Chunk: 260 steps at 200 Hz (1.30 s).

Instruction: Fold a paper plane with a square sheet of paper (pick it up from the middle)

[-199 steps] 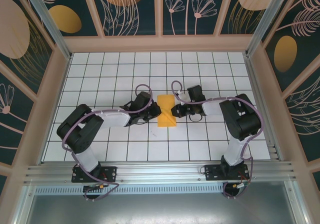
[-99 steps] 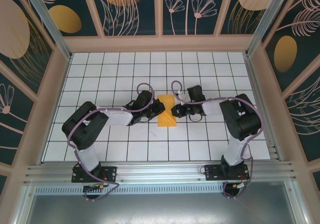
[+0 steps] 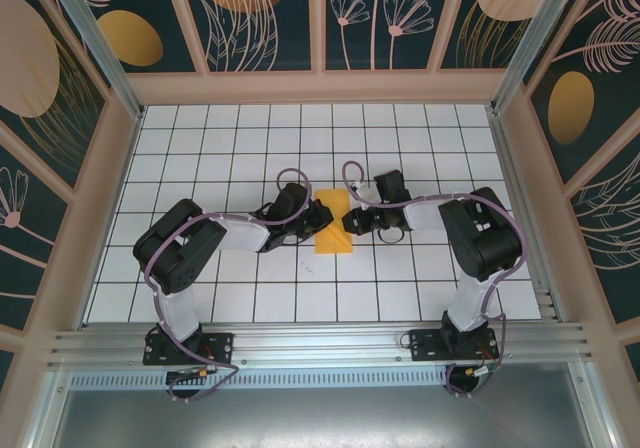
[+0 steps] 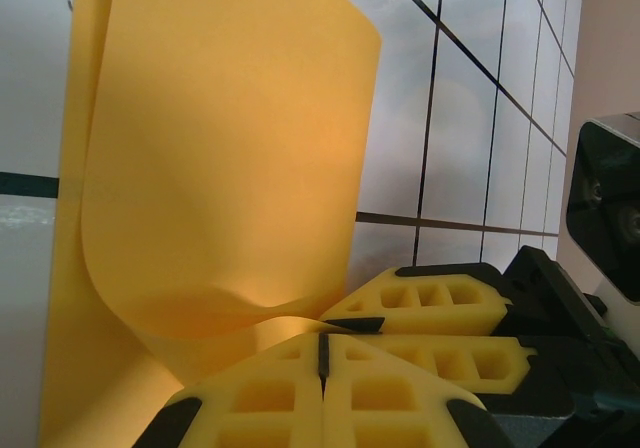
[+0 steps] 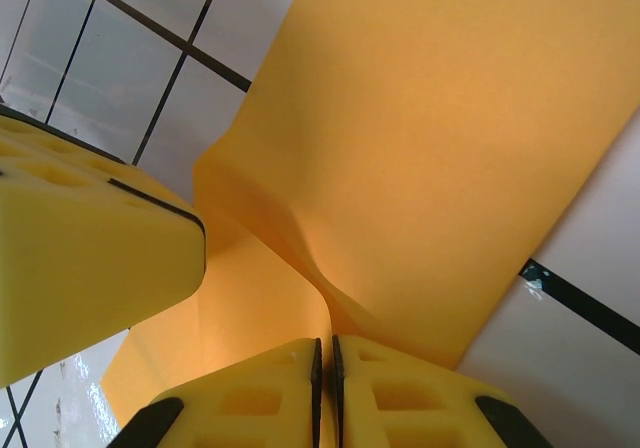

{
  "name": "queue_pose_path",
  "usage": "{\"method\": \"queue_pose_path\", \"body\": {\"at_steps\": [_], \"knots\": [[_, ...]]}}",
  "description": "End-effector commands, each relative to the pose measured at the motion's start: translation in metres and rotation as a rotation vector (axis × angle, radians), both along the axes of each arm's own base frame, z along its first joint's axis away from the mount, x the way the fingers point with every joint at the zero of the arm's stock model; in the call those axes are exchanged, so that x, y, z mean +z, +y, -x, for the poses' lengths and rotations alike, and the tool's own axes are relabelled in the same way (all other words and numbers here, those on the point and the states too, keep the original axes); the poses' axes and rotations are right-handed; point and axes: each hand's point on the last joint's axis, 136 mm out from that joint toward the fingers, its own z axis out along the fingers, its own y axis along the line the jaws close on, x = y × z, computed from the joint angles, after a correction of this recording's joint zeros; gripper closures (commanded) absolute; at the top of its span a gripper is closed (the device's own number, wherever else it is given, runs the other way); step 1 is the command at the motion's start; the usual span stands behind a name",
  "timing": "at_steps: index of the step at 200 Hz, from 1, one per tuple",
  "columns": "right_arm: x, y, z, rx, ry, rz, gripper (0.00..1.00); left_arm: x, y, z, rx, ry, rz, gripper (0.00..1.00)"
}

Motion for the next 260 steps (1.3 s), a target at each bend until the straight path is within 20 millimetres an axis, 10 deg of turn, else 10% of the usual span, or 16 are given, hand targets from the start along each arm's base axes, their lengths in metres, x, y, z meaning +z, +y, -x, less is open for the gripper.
{"method": "queue_pose_path", "body": {"at_steps": [1,181,260], "knots": [[-0.018,-0.001,0.001,0.002,0.013,0.054,0.84,-0.001,-0.005,0.002,-0.007,0.008,0.006,0.98],[-0.002,0.004,-0.007,-0.001,0.006,0.029,0.76,-0.054,0.018,0.015,0.024,0.091,-0.129,0.99],[0.05,-0.011,0.006,-0.073,0.035,-0.081,0.55,-0.052,0.017,0.015,0.023,0.083,-0.127,0.99]]}}
